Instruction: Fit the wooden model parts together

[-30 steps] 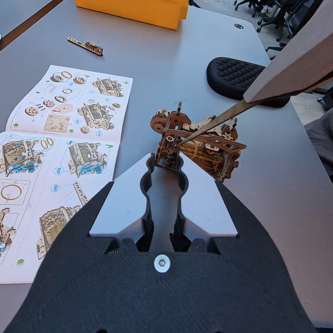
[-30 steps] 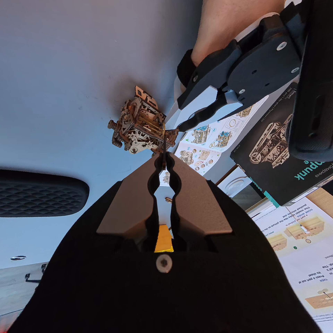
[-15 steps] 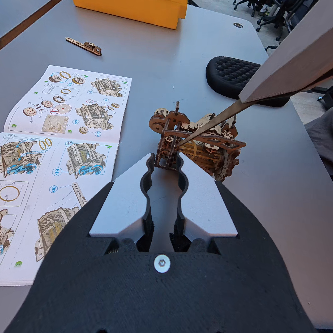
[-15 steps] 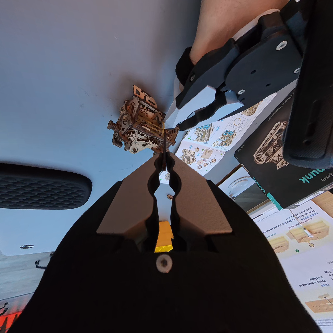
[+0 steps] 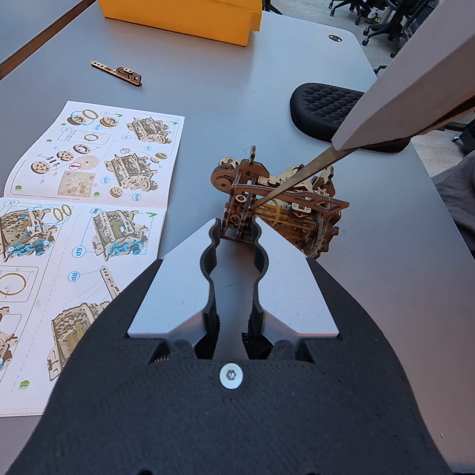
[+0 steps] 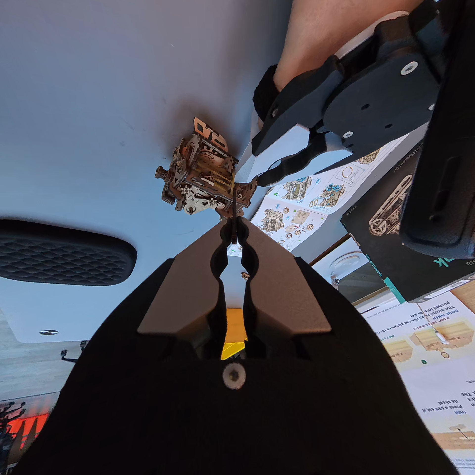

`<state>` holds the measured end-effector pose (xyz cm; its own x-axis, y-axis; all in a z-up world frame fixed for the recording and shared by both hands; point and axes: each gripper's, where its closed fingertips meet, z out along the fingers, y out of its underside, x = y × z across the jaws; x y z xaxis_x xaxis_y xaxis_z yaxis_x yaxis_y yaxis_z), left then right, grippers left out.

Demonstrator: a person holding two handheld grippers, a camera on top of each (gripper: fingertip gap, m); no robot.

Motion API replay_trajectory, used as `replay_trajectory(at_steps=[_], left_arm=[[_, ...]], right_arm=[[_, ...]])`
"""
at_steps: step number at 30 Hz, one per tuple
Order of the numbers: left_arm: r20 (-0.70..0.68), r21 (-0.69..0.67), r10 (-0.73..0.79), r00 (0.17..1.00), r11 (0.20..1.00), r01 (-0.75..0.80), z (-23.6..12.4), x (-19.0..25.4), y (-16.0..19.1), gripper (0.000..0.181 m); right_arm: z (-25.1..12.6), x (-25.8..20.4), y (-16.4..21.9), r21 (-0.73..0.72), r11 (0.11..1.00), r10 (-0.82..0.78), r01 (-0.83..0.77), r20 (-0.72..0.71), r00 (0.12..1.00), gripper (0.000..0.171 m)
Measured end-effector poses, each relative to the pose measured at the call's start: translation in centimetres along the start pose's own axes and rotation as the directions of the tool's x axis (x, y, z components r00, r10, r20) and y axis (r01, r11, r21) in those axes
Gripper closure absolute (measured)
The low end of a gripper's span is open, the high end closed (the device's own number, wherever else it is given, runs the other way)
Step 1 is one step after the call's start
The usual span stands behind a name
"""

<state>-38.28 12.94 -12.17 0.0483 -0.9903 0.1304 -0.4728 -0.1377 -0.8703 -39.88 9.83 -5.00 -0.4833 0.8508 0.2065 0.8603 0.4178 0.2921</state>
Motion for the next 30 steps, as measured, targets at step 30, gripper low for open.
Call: replay_trajectory(at_steps=[30], left_arm=[[-0.003, 0.0, 0.006, 1.0, 1.0, -0.006, 0.21, 0.17, -0.09, 0.159]], right_arm=[[0.33, -0.21, -0.01, -0.147, 0.988, -0.047, 0.053, 0.046, 0.998, 0.169]])
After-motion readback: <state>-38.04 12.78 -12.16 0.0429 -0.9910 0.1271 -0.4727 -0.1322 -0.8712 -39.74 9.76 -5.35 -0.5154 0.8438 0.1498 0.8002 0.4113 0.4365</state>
